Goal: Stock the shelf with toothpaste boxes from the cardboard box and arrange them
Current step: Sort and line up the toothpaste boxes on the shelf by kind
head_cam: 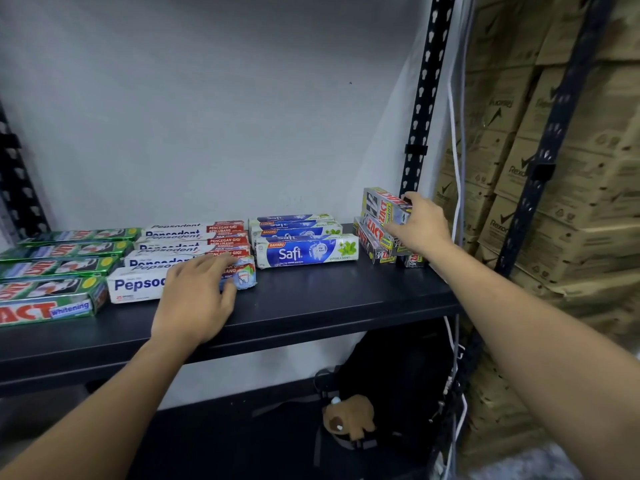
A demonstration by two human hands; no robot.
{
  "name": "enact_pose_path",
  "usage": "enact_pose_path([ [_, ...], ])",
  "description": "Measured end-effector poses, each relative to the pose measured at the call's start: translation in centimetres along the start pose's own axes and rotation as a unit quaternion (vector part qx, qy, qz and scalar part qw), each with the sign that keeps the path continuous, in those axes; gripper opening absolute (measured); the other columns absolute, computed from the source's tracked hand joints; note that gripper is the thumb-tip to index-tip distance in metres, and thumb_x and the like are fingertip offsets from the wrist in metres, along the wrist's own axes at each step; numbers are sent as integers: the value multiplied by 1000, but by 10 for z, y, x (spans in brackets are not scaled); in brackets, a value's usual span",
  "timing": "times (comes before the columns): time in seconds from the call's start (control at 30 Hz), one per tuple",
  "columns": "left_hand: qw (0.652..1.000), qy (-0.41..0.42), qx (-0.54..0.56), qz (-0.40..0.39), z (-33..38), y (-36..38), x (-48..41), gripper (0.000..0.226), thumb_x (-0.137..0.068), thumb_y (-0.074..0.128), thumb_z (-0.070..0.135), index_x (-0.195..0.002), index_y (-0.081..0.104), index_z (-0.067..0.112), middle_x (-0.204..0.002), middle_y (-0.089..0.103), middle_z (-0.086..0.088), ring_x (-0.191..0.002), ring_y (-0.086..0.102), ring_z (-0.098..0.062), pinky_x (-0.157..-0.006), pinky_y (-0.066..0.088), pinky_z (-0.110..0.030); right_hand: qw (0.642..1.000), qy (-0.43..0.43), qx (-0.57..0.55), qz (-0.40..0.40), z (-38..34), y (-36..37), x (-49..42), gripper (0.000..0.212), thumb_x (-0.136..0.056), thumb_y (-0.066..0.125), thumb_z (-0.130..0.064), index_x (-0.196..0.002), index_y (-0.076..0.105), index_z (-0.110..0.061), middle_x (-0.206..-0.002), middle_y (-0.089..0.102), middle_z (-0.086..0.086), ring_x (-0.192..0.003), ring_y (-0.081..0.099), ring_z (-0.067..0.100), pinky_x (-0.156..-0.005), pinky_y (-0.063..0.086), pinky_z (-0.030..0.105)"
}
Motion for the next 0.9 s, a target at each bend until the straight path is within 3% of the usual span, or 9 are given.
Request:
enact_pose_path([
  [0.17, 1000, -2, 3, -6, 1, -2, 1, 44, -88, 40, 36, -125, 61, 24, -125, 66, 0, -124, 53, -24, -104, 33, -45, 998, -13, -65, 20, 9, -16, 19, 76, -87, 66, -52, -145, 40, -11, -137, 54, 11, -126, 51, 29, -101, 42, 40],
  [0.4, 1000, 3, 10, -6, 2, -2, 1, 44, -89, 40, 36, -125, 60, 21, -126, 66, -4, -123, 54, -29, -103, 33, -48, 996, 20, -53, 64, 68, -38, 49, 41, -97, 56, -37, -130, 58, -11, -117, 67, 5, -106, 59, 21, -91, 42, 30],
  [0.67, 1000, -2, 16, -2, 0, 0, 1, 32, -94, 60, 21, -126, 60, 20, -127, 65, -8, -124, 53, -33, -105, 33, -51, 996, 45, 78, -1, 101, -13, 76, 58, -89, 66, -46, -140, 53, -20, -130, 60, 10, -118, 54, 33, -96, 47, 41],
  [0.9, 1000, 0, 26, 0, 0, -3, 1, 43, -89, 41, 35, -123, 62, 19, -124, 67, -7, -119, 57, -33, -101, 37, -51, 992, 43, 109, 39, 107, -18, 93, 54, -92, 63, -39, -140, 53, -15, -122, 62, 16, -111, 56, 37, -88, 49, 40],
])
Point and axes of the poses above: each hand's wrist, its own x-axis away from the middle knuckle, its own y-axis out of the palm, z = x × y, the point moved 6 cm from there along -x, towards the middle knuckle
